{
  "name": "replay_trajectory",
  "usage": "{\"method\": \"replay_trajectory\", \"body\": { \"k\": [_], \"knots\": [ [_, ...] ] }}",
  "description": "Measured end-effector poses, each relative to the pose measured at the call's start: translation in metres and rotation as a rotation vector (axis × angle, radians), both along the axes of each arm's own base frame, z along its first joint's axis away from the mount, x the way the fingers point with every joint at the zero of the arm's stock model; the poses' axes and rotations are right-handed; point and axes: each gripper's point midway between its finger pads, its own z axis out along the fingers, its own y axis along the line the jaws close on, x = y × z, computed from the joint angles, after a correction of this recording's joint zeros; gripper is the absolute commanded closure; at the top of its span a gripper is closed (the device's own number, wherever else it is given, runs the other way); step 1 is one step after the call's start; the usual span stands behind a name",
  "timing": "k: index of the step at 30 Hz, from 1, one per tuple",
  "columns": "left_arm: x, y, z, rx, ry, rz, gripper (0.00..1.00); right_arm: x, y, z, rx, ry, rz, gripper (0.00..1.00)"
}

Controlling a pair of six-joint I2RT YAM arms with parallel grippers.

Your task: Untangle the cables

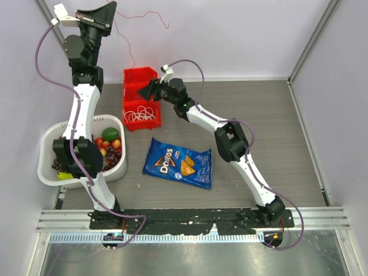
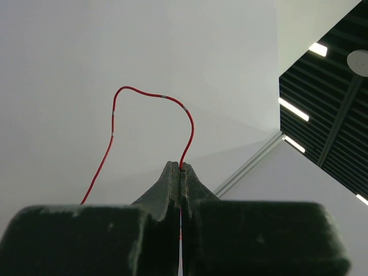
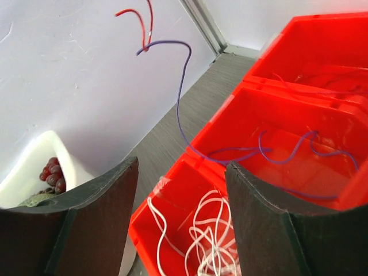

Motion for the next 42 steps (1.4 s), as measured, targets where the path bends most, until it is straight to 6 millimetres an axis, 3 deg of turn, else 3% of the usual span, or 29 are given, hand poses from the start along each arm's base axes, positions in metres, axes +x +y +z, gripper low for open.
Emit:
{"method": "replay_trajectory", "body": {
  "k": [4,11,15,21,26,33,37,42],
  "knots": [
    [-0.003,0.0,0.006,-0.024,-0.006,-0.01,1.0,0.007,0.022,-0.012,-0.01,-0.049,-0.018,0.33],
    [-0.01,0.0,0.01,-0.054,0.002,-0.024,1.0,0.017,0.027,-0.036,-0.094,-0.12,-0.049,0.33],
    [-0.019,0.0,0.019,-0.067,-0.011,-0.034,1.0,0.02,0.033,-0.039,-0.123,-0.183,-0.077,0.34],
    [-0.026,0.0,0.026,-0.074,-0.023,-0.04,1.0,0.008,0.055,-0.053,-0.19,-0.261,-0.107,0.36],
    [-0.028,-0.016,0.028,-0.09,-0.014,-0.086,1.0,-0.003,0.071,-0.061,-0.235,-0.332,-0.131,0.38],
    [-0.035,-0.038,0.031,-0.091,-0.011,-0.146,1.0,0.004,0.066,-0.066,-0.297,-0.383,-0.244,0.36],
    [-0.034,-0.038,0.029,-0.093,-0.005,-0.147,1.0,0.017,0.052,-0.067,-0.345,-0.408,-0.305,0.34],
    [-0.033,-0.038,0.027,-0.092,0.001,-0.145,1.0,0.021,0.035,-0.083,-0.423,-0.389,-0.333,0.31]
  ]
}}
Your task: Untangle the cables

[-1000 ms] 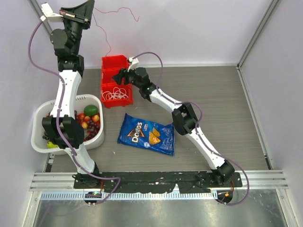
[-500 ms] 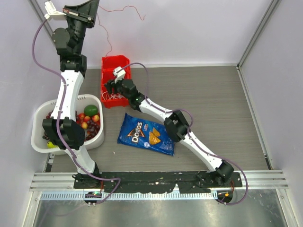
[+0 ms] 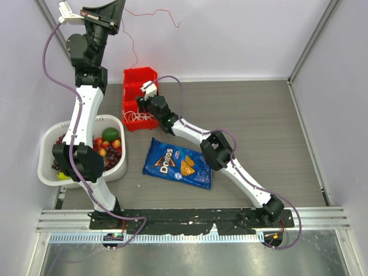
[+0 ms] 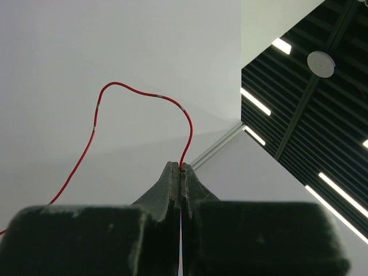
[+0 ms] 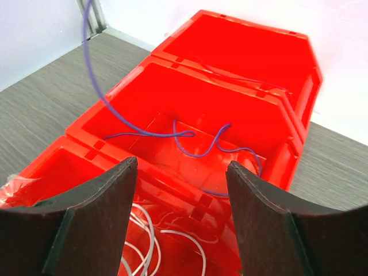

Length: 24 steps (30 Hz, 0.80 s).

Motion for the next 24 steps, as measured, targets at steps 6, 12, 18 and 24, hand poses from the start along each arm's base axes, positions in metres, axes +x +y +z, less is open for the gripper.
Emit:
{"method": "replay_trajectory", "body": {
  "k": [6,12,18,24],
  "knots": [
    [0.0,0.001,-0.001,-0.003,0.003,-0.001,1.0,0.003,-0.004,0.007,-0.022,-0.027,-0.021,0.3],
    [0.003,0.001,-0.006,-0.006,0.018,-0.002,1.0,0.001,0.005,0.041,0.014,-0.093,0.012,0.3],
    [0.002,0.001,-0.005,-0.021,0.021,-0.017,1.0,-0.003,0.013,0.079,0.094,-0.172,0.037,0.36],
    [0.001,0.0,-0.004,-0.038,0.027,-0.036,1.0,-0.006,0.019,0.077,0.126,-0.194,0.052,0.36]
  ]
}}
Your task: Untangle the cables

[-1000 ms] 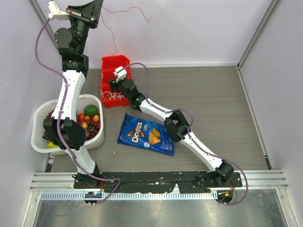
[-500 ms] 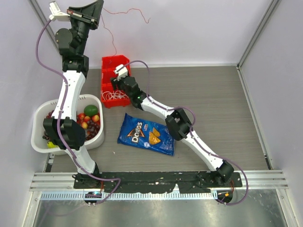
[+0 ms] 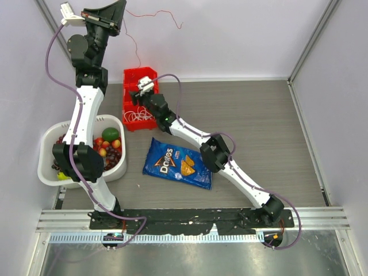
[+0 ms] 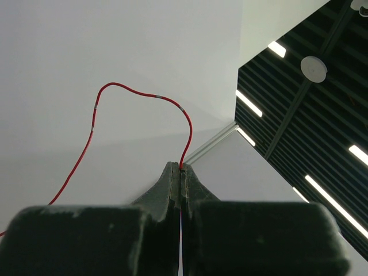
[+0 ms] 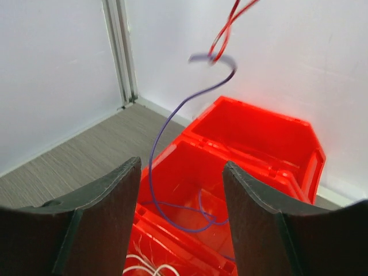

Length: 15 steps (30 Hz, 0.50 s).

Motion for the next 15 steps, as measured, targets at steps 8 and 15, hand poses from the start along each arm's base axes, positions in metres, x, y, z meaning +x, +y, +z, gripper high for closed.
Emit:
{"method": "replay_trajectory", "body": {
  "k": [8,15],
  "knots": [
    [-0.003,-0.01,0.001,-0.019,0.008,-0.039,1.0,0.0,0.005,-0.048,-0.031,0.051,0.012,0.49],
    [-0.007,-0.023,0.001,-0.018,0.009,-0.071,1.0,0.003,0.003,-0.054,-0.023,0.049,-0.006,0.48]
  ]
}}
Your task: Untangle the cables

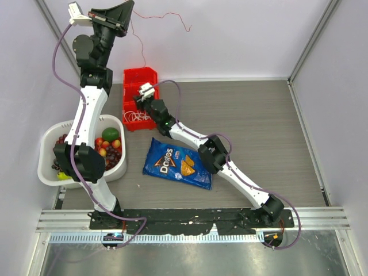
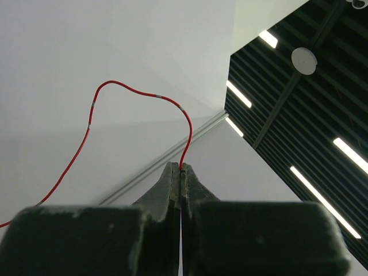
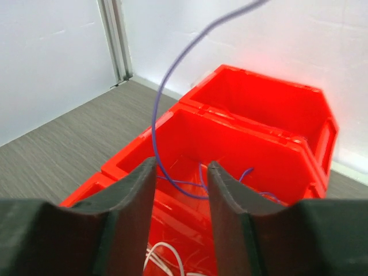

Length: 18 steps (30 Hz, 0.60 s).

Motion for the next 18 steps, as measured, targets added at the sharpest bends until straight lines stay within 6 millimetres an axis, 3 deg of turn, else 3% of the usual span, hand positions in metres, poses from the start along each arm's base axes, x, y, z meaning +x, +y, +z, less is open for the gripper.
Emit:
{"method": "replay_trajectory", "body": {
  "k": [7,11,12,14,18],
  "knots": [
    [-0.003,-0.002,0.0,-0.017,0.01,-0.018,1.0,0.002,-0.003,0.017,0.042,-0.036,-0.016,0.48],
    [-0.007,-0.007,-0.001,-0.02,0.016,-0.029,1.0,0.002,-0.003,0.018,0.045,-0.041,-0.016,0.68],
    [-0.008,-0.009,-0.002,-0.021,0.019,-0.034,1.0,0.002,-0.003,0.019,0.046,-0.042,-0.016,0.82],
    [-0.009,-0.011,-0.002,-0.023,0.022,-0.04,1.0,0.002,-0.003,0.019,0.046,-0.045,-0.017,0.99],
    [-0.01,-0.014,-0.002,-0.027,0.024,-0.05,1.0,0.003,-0.005,0.024,0.059,-0.049,-0.021,0.99]
  ]
}}
